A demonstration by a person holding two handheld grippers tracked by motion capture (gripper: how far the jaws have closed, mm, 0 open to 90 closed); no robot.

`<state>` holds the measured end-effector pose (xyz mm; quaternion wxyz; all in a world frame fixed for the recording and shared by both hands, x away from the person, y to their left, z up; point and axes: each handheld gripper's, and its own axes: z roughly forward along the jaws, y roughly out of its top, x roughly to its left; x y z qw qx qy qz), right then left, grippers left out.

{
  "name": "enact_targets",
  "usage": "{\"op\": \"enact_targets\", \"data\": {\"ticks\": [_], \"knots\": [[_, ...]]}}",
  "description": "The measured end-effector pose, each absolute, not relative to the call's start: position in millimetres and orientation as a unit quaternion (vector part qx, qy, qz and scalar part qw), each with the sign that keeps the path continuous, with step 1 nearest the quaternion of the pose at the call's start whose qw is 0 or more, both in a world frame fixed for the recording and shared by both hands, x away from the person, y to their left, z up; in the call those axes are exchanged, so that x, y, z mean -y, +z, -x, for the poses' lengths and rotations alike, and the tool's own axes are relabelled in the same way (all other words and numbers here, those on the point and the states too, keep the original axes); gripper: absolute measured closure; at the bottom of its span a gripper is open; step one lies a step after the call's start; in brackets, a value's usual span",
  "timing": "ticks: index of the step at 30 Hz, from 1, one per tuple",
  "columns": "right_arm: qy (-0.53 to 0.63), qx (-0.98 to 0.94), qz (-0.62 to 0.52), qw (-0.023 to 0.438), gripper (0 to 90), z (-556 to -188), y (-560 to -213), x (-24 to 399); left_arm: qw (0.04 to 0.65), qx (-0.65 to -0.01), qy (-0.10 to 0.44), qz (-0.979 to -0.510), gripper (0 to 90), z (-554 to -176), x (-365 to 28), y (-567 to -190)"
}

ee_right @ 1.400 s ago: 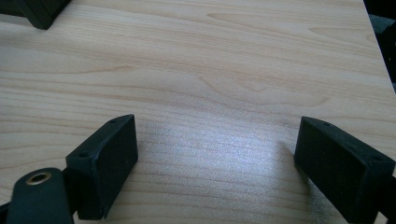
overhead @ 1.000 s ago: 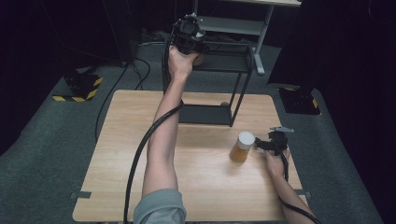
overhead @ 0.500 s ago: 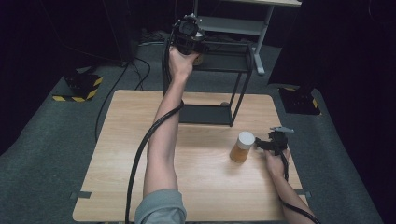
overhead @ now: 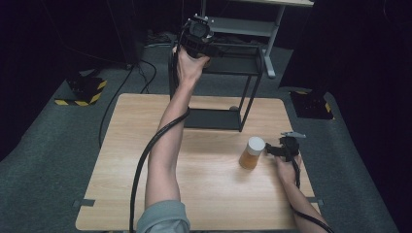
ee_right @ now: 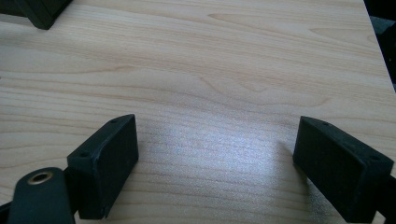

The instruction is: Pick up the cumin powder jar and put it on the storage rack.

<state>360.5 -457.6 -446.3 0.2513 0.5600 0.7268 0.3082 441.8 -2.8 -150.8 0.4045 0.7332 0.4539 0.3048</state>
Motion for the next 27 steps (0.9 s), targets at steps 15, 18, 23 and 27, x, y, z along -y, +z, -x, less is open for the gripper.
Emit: {"op": "enact_targets", "data": {"ticks": [15, 18, 23, 27], "knots": [[0.308, -0.727, -0.559, 0.252, 13.1, -360.6, -446.3, 457.2, 0.422, -0.433, 0.296, -0.739, 0.3, -394.1, -23.8, -173.1], [0.308, -0.727, -0.559, 0.252, 13.1, -360.5, -446.4, 457.2, 0.419, -0.428, 0.297, -0.743, 0.3, -385.7, -29.2, -182.3], [0.308, -0.727, -0.559, 0.253, 13.1, -360.5, -446.5, 457.2, 0.421, -0.422, 0.301, -0.744, 0.3, -369.9, -38.5, -201.0], [0.308, -0.727, -0.559, 0.252, 13.1, -360.6, -446.5, 457.1, 0.425, -0.419, 0.296, -0.745, 0.4, -356.9, -48.1, -221.2]]}}
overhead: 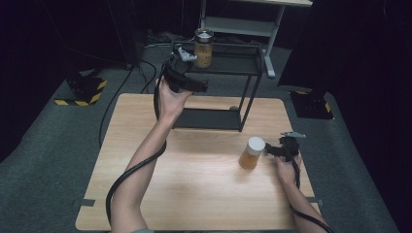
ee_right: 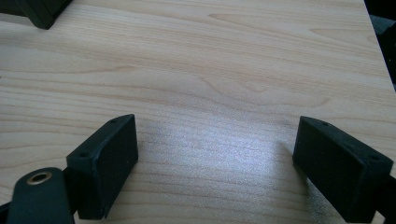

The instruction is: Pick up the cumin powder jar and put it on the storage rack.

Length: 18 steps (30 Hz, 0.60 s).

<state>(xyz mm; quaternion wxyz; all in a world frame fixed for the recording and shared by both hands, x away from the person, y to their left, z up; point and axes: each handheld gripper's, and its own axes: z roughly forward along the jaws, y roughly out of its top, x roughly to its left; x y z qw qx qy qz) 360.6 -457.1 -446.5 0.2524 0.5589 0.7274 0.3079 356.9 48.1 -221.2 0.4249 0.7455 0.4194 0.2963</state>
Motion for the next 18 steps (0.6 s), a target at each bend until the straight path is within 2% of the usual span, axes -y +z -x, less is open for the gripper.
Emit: {"op": "enact_targets", "data": {"ticks": [7, 18], "knots": [[0.308, -0.727, -0.560, 0.252, 13.0, -360.7, -446.5, 456.9, 0.411, -0.424, 0.285, -0.755, 0.5, -343.8, -59.2, -268.4], [0.308, -0.727, -0.560, 0.252, 13.0, -360.7, -446.5, 456.8, 0.356, -0.427, 0.252, -0.793, 0.4, -349.9, -61.3, -338.6]]}}
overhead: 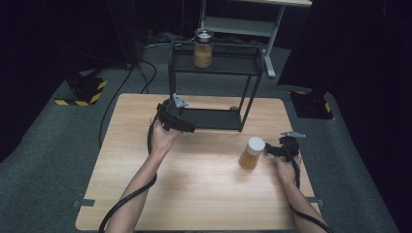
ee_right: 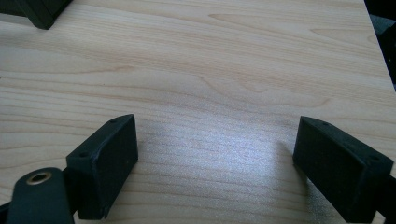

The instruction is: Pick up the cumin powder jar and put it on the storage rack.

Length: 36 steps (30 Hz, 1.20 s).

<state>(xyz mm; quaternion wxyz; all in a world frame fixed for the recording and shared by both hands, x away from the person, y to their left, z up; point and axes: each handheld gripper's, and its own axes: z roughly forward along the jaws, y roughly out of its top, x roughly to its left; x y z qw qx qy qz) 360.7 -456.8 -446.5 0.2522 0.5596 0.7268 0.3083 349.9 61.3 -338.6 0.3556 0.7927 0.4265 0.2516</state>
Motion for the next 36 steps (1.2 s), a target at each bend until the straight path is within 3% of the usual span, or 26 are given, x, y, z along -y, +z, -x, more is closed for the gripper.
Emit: {"op": "enact_targets", "data": {"ticks": [9, 16, 36], "knots": [[0.308, -0.727, -0.560, 0.252, 12.9, -360.7, -446.5, 456.7, 0.324, -0.459, 0.200, -0.803, 0.5, -364.8, -62.5, -407.3], [0.308, -0.727, -0.560, 0.253, 12.9, -360.6, -446.5, 456.6, 0.317, -0.474, 0.186, -0.800, 0.6, -368.1, -57.7, -437.4], [0.311, -0.743, -0.542, 0.241, 7.9, -363.7, -445.8, 459.9, 0.333, -0.481, 0.193, -0.788, 0.2, -365.9, -61.5, -454.3]]}}
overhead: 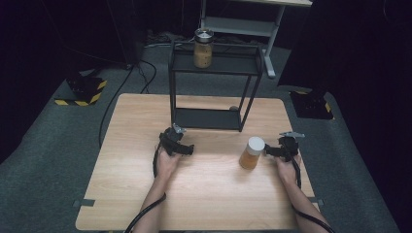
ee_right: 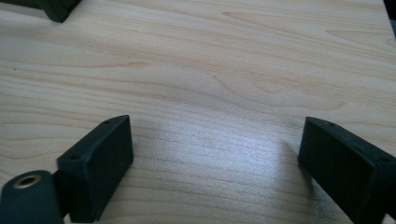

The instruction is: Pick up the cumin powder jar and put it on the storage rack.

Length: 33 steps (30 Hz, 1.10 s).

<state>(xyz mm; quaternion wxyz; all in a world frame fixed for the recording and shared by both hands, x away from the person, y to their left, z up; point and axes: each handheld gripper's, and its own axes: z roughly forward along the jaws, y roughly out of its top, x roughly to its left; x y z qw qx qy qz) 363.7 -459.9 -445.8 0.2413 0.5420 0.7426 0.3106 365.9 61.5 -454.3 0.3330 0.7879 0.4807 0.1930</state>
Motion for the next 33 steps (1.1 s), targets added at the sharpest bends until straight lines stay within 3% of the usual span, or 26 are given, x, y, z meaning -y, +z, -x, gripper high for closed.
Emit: {"op": "enact_targets", "data": {"ticks": [7, 33], "knots": [[0.309, -0.752, -0.533, 0.233, 2.9, -367.1, -444.8, 461.0, 0.333, -0.481, 0.193, -0.788, 0.2, -365.9, -61.5, -454.3], [0.305, -0.754, -0.534, 0.231, 0.6, -369.4, -444.3, 461.0, 0.333, -0.482, 0.195, -0.787, 0.9, -365.4, -61.3, -454.3]]}}
